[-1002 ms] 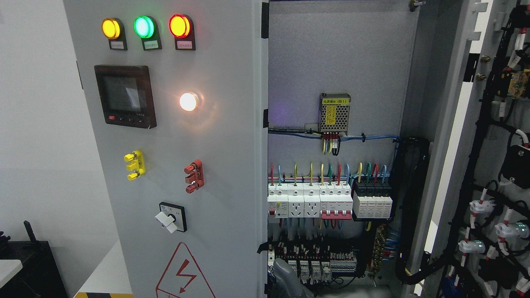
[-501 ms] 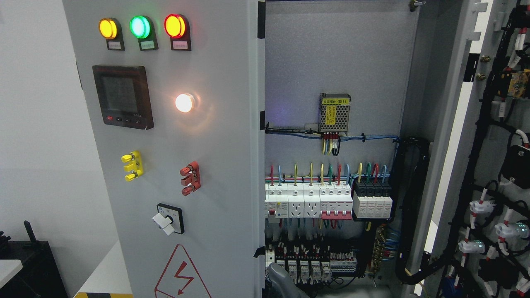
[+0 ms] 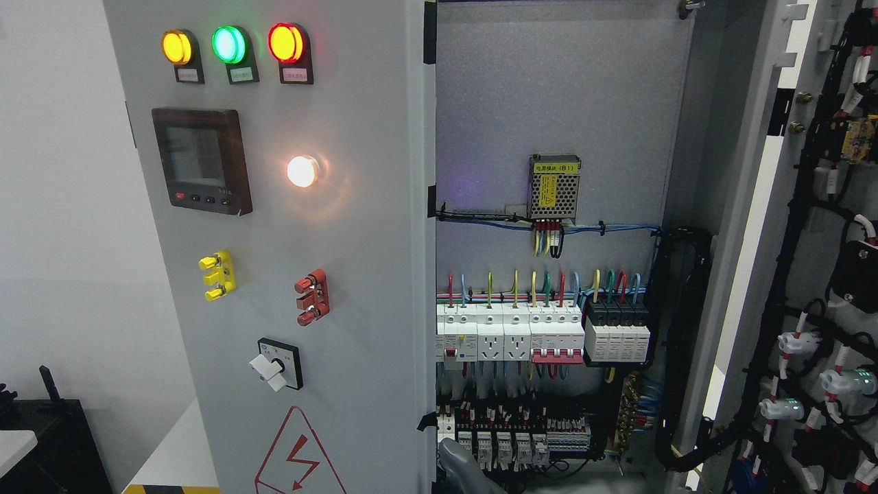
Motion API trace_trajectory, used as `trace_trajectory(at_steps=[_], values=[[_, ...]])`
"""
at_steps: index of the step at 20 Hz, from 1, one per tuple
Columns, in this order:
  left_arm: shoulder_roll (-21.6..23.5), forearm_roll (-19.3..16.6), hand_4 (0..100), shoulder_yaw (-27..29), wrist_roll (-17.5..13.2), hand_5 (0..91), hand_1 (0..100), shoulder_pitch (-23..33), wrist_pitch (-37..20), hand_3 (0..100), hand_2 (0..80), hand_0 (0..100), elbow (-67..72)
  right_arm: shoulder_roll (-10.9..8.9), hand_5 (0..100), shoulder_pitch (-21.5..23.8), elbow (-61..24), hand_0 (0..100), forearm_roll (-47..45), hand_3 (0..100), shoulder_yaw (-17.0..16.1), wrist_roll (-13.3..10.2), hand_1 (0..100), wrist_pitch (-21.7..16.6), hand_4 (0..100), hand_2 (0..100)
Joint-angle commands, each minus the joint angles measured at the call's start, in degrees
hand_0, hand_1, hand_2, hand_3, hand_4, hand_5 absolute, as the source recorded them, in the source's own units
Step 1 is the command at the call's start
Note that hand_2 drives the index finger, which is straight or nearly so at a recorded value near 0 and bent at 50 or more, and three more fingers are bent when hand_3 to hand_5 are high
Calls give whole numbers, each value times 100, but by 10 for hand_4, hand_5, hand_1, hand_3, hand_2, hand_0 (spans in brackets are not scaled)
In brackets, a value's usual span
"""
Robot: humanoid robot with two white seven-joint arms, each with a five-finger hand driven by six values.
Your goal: Open door with both hands
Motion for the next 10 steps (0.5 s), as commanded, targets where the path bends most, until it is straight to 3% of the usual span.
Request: trace_trajectory(at_steps=[1, 10], values=[[-5, -123, 42, -30, 67, 0, 0, 0, 29, 0, 0, 0, 2, -8, 0, -28, -16, 0, -6, 0, 15, 36, 0, 1, 0, 0], [-5, -281, 42, -39, 76, 0, 0, 0, 38, 0, 0, 0, 11, 1, 0, -98, -33, 0, -331, 0, 32, 54, 0, 10, 0, 0]])
